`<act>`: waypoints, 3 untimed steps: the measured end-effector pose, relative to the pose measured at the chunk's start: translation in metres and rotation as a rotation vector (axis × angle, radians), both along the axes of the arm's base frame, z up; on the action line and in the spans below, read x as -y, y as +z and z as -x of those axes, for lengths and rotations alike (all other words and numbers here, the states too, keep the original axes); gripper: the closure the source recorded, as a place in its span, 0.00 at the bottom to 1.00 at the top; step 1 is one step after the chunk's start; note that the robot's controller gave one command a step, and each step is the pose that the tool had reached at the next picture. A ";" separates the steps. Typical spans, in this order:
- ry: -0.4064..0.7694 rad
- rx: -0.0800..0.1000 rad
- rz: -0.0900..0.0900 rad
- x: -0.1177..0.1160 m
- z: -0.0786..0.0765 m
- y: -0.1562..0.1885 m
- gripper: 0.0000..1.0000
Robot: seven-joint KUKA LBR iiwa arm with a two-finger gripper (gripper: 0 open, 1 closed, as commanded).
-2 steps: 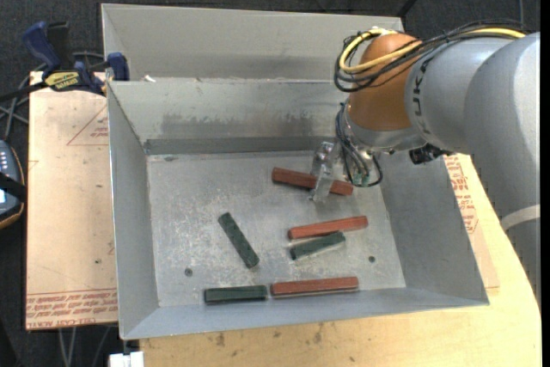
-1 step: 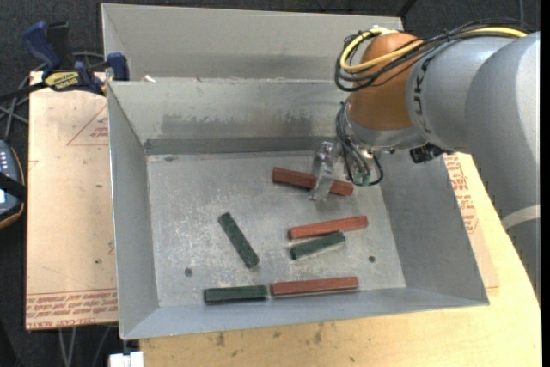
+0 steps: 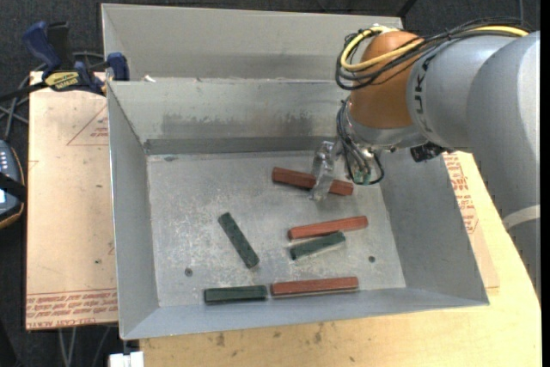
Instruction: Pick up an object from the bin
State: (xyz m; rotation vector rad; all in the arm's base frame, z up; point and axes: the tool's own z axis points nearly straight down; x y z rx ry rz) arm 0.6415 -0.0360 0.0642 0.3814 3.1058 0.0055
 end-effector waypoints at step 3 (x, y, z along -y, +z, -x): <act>0.001 -0.009 0.001 0.000 0.001 0.026 1.00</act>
Offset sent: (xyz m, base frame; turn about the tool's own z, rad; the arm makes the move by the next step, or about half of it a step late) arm 0.0002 -0.0001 0.0229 0.0000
